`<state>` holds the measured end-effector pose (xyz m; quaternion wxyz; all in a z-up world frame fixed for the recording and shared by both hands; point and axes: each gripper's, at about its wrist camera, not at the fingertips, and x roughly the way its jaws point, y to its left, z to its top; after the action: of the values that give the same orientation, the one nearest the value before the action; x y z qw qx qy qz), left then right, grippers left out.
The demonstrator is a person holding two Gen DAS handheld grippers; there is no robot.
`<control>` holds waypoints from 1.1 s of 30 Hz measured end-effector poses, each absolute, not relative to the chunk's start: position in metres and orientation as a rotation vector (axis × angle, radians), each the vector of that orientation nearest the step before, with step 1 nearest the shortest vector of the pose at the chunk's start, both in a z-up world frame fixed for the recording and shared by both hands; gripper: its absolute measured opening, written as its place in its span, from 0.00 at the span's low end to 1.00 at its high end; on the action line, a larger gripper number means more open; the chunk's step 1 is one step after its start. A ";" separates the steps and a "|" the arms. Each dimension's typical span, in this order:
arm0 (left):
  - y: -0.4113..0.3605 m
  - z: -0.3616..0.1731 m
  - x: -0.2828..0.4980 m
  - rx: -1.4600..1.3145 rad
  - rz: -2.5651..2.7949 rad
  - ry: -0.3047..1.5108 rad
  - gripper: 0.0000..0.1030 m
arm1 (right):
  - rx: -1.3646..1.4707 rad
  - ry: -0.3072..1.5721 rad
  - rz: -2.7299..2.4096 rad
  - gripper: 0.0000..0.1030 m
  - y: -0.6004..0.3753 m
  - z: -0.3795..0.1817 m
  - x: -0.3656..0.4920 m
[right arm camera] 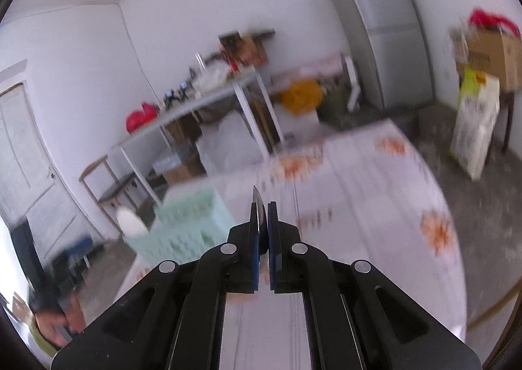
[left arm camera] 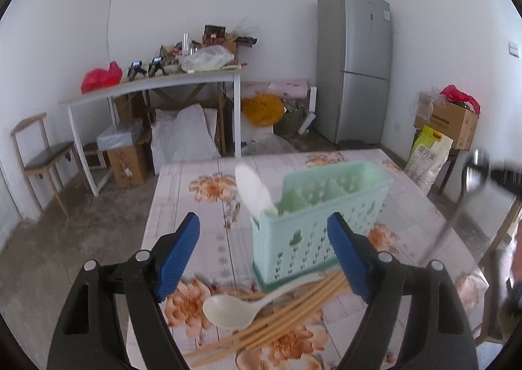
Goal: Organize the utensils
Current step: 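Lower the white plastic spoon into the green holder with the left tool, then lower the silver spoon into the green holder and open the right tool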
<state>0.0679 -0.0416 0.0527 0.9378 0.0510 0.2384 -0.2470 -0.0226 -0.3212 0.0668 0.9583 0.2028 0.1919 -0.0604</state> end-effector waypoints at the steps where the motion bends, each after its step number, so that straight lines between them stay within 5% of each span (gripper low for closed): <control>1: -0.037 0.050 0.067 0.095 -0.505 0.492 0.76 | 0.398 0.365 -0.122 0.03 -0.322 0.076 -0.020; 10: -0.014 0.017 0.073 0.031 -0.496 0.577 0.77 | 0.266 0.203 -0.100 0.03 -0.313 0.133 0.035; 21: -0.001 -0.007 0.085 0.019 -0.472 0.622 0.78 | -0.017 0.352 -0.111 0.03 -0.262 0.076 0.104; 30: 0.007 -0.016 0.091 -0.004 -0.456 0.654 0.78 | 0.024 0.467 -0.026 0.05 -0.254 0.049 0.108; 33: 0.008 -0.016 0.091 -0.009 -0.449 0.660 0.78 | 0.049 0.468 -0.013 0.18 -0.254 0.054 0.103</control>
<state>0.0910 0.0078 -0.0164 0.9214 -0.0041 0.3212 -0.2186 0.1029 -0.2542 0.0537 0.9724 0.0243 0.2320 -0.0064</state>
